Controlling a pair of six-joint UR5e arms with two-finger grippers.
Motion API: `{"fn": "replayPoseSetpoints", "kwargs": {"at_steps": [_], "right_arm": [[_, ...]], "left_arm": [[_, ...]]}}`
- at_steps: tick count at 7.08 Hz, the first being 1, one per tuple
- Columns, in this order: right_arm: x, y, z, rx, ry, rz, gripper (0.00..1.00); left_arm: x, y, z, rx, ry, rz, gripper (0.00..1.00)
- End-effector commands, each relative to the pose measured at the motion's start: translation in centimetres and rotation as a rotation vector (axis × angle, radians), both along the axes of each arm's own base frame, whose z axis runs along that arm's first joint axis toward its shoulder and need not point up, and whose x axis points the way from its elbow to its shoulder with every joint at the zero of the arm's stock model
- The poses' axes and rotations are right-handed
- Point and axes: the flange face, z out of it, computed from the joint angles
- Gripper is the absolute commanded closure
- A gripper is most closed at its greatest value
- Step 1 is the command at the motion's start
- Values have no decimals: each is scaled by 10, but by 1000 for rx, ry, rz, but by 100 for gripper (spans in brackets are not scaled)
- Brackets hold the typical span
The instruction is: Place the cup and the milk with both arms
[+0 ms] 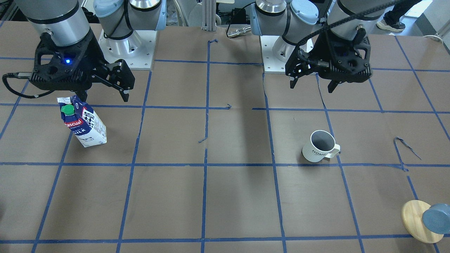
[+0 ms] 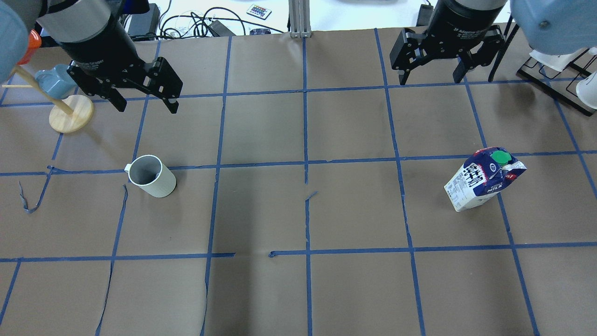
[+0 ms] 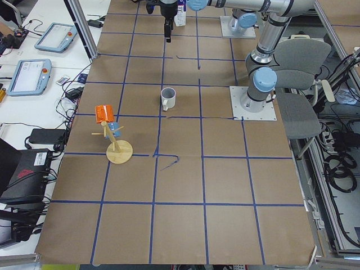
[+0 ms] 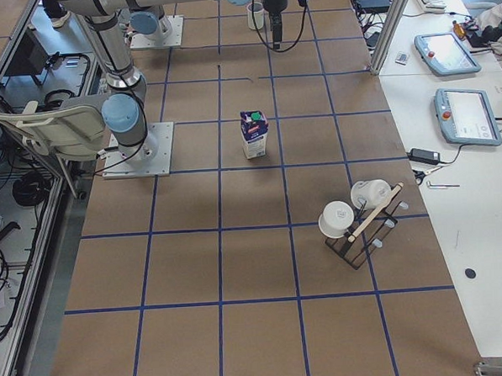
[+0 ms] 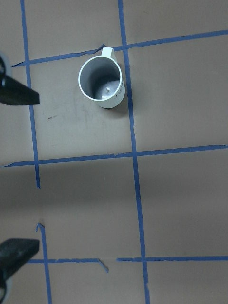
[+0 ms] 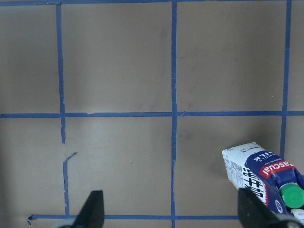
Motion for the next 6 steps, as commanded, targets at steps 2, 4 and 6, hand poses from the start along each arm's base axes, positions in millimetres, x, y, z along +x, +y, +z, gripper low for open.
{"fn": "replayPoseSetpoints", "kwargs": {"at_steps": [2,4,6], "right_arm": [[-4,-1,-3,9,3,3,0],[-53,-8,-22,45,24,65,0],[-115,-15,-62,58,23,117,0]], "left_arm": [[54,-24,-92,25,3,-59,0],[58,-18,-156,-10,-13,-64,0],[62,-19,-191,19,-20,-78,0]]}}
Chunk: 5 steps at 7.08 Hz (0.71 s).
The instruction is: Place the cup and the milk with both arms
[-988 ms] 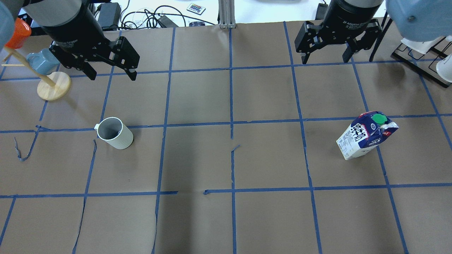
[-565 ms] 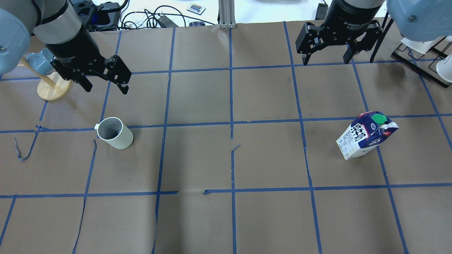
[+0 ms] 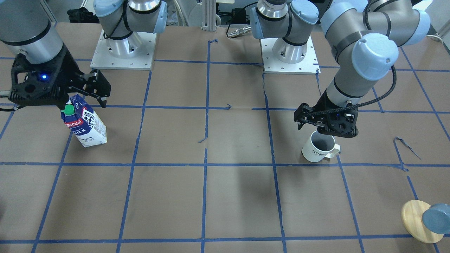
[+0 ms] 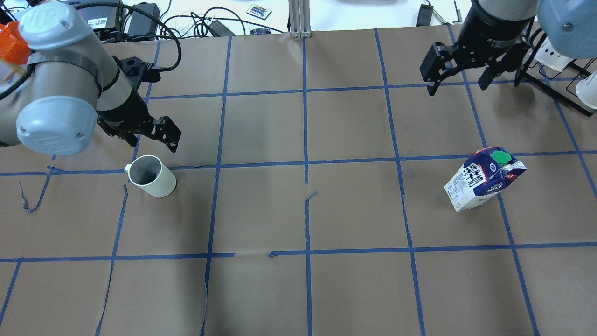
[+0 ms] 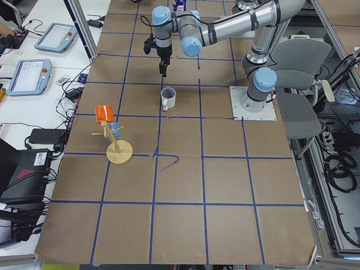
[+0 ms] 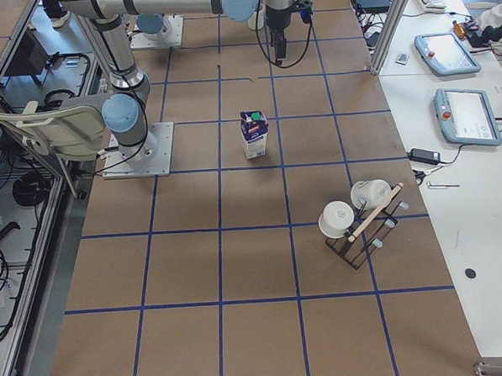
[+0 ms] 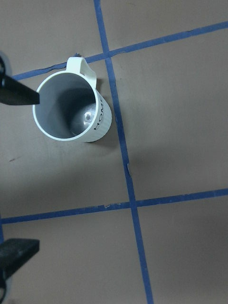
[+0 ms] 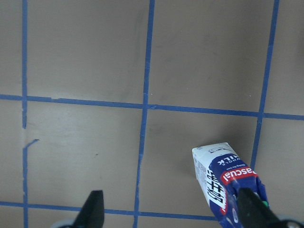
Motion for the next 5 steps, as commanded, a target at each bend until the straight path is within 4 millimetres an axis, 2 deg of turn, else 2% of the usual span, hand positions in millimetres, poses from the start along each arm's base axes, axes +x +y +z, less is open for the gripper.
{"fn": "replayPoseSetpoints", "kwargs": {"at_steps": [1,2,3,4,5], "right_arm": [[-65,0,-56,34,-19,72,0],[-93,16,-108,96,-38,68,0],[-101,28,-141,79,-27,83,0],[-102,42,-171,110,-41,91,0],[-102,47,-181,107,-25,95,0]], "left_arm": [[9,1,-38,55,-59,-12,6],[11,6,-55,92,-83,-16,6],[11,0,-67,81,-82,-12,7],[11,-3,-74,83,-78,-13,17],[12,-3,-77,90,-77,-15,68]]}}
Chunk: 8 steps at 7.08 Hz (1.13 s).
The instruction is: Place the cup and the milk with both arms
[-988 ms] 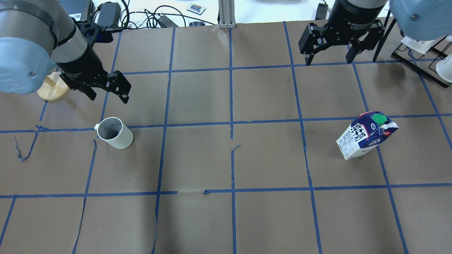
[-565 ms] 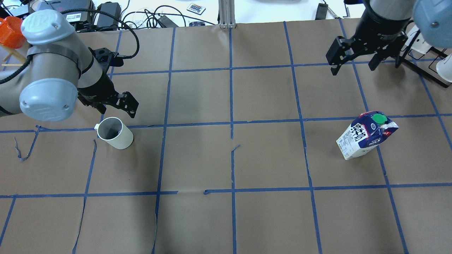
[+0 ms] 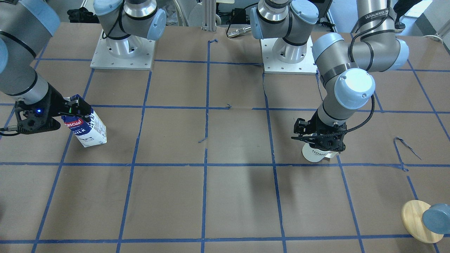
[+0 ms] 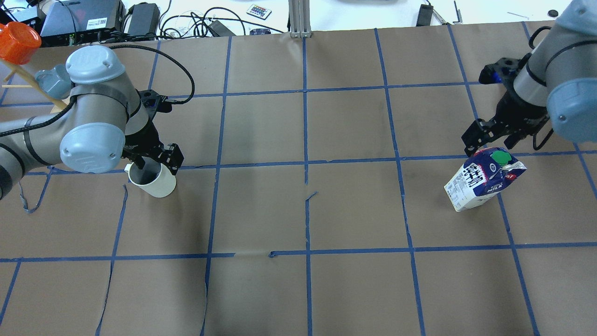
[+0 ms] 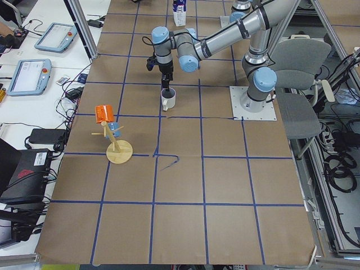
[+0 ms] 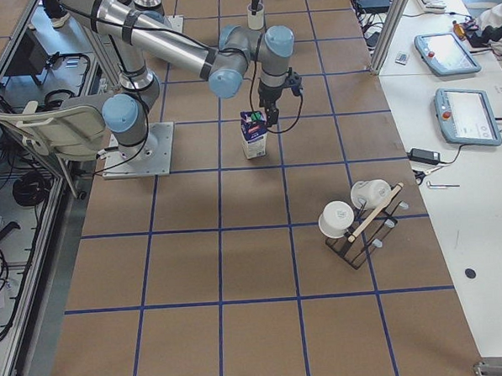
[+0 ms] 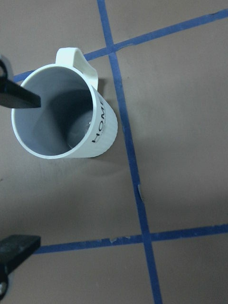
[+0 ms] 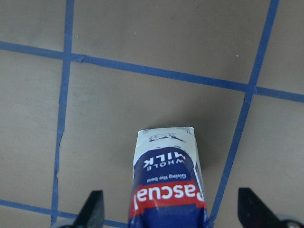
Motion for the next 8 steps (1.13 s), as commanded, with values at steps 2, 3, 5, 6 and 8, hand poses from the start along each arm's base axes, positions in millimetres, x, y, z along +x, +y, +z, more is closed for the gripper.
{"fn": "replayPoseSetpoints", "kwargs": {"at_steps": [2,3,5,6,8], "right_arm": [[-4,9,-18,10,23,22,1],[-5,6,-12,9,23,24,11],[-6,5,-2,30,17,29,14],[-5,9,-1,69,6,30,30],[-4,11,-3,92,-6,44,44]], "left_arm": [[0,-3,-11,19,8,-53,100],[0,-3,-12,21,10,-62,100],[1,-5,-5,4,7,-56,100],[-5,-4,8,-9,3,-59,100],[-32,5,22,-18,31,52,100]]}}
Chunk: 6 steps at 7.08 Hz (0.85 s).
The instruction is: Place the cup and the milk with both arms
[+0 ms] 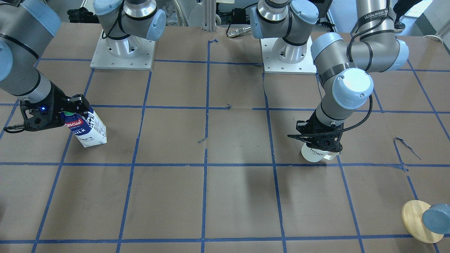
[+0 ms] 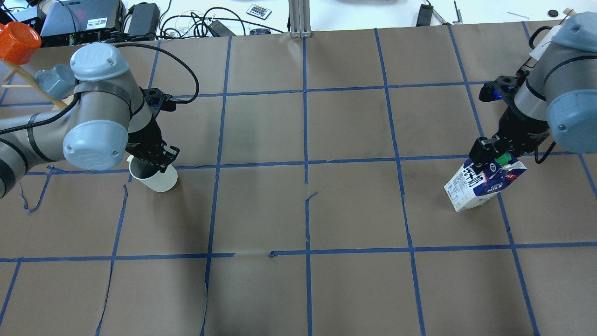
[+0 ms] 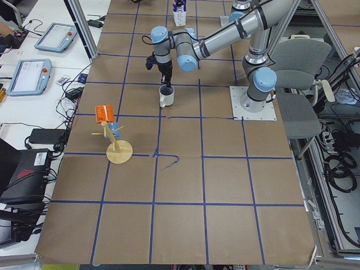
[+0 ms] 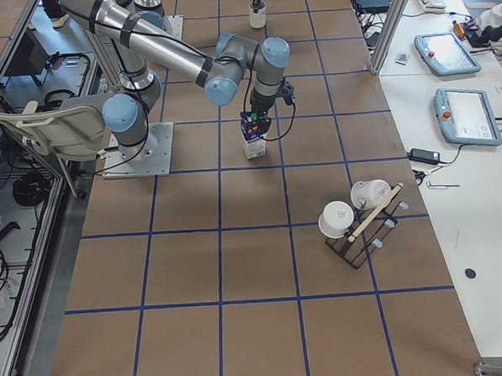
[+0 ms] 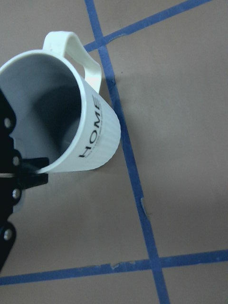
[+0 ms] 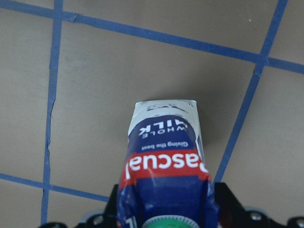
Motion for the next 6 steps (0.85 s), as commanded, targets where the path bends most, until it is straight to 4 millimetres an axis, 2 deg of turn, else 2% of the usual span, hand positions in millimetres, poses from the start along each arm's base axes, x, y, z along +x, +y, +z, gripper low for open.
{"fn": "replayPoseSetpoints", "kwargs": {"at_steps": [1,2,3,4,5,6], "right_arm": [[1,1,1,14,-6,6,48],[0,2,3,20,-10,4,57],[-1,-5,16,2,-7,-11,61],[-2,-10,34,26,-10,-42,77],[3,-13,53,44,-5,-106,86],[14,-22,73,14,3,-132,88]], "left_arm": [[-66,13,14,-34,50,149,100],[-123,24,22,-58,43,216,100],[-188,46,18,-60,27,275,100],[-246,77,16,-65,18,334,100],[-293,111,12,-37,44,379,100],[-326,135,17,-33,64,406,100]]}}
